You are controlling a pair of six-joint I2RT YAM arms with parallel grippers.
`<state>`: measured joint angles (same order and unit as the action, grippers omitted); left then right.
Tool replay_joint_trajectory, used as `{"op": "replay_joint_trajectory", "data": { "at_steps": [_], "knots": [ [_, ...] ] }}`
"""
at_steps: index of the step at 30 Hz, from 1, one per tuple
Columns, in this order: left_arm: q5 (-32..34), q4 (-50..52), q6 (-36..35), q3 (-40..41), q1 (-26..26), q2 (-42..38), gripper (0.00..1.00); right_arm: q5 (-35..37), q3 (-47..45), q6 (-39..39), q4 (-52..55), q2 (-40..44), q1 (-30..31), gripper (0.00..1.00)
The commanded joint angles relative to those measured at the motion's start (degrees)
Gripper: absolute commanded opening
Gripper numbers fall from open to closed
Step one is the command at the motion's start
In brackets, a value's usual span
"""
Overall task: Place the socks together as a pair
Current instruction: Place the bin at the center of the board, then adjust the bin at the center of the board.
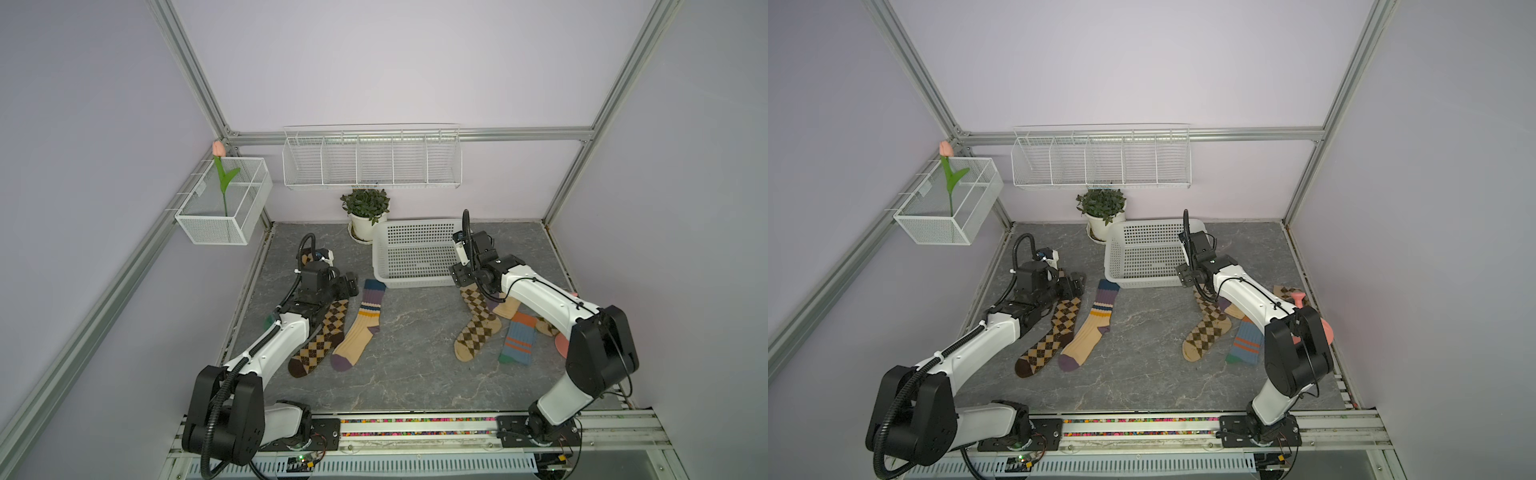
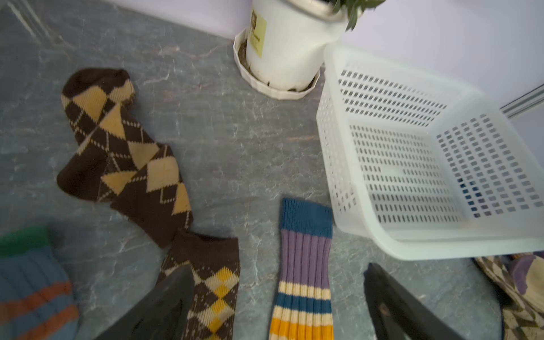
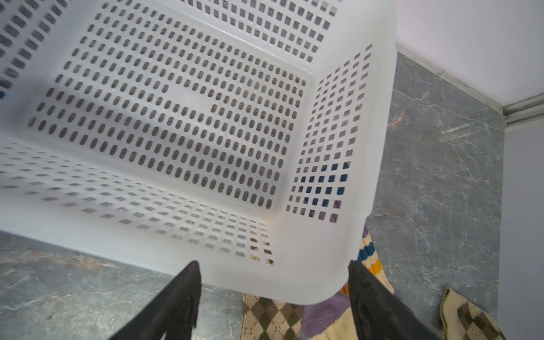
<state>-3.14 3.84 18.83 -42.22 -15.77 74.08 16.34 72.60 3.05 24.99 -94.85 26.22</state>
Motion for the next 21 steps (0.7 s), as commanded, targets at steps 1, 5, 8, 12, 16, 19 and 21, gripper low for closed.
{"op": "replay_joint_trajectory", "data": {
  "at_steps": [1, 5, 8, 12, 16, 19, 21],
  "knots": [
    [-1.04, 7.02, 1.33, -0.33, -0.14, -0.74, 0.92, -4.47, -2.42, -1.24, -2.41, -0.28, -0.27, 0.8],
    [-3.39, 5.98, 2.48, -1.23, -0.16, 0.72, 0.92, -7.18, -4.06, -2.05, -3.53, 1.7, -1.5, 0.81],
    [-5.43, 5.49, 3.77, -2.9, -0.27, 1.96, 0.92, -10.23, -5.43, -3.15, -4.28, 5.44, -2.89, 0.81],
    [-5.04, 6.5, 3.79, -4.64, -0.48, 3.04, 0.93, -11.06, -8.68, -5.33, -5.68, 12.86, -5.64, 0.81],
    [-5.38, 4.83, 5.38, -6.48, -0.98, 4.2, 0.93, -12.5, -10.9, -8.82, -7.06, 16.37, -11.69, 0.84],
    [-5.58, 2.18, 6.67, -8.72, -1.95, 5.78, 0.93, -16.33, -10.22, -10.81, -6.54, 14.02, -17.42, 0.84],
    [-5.5, 0.87, 7.2, -10.92, -2.82, 7.32, 0.93, -20.04, -9.78, -11.89, -7.11, 11.65, -19.43, 0.83]
  ]
}}
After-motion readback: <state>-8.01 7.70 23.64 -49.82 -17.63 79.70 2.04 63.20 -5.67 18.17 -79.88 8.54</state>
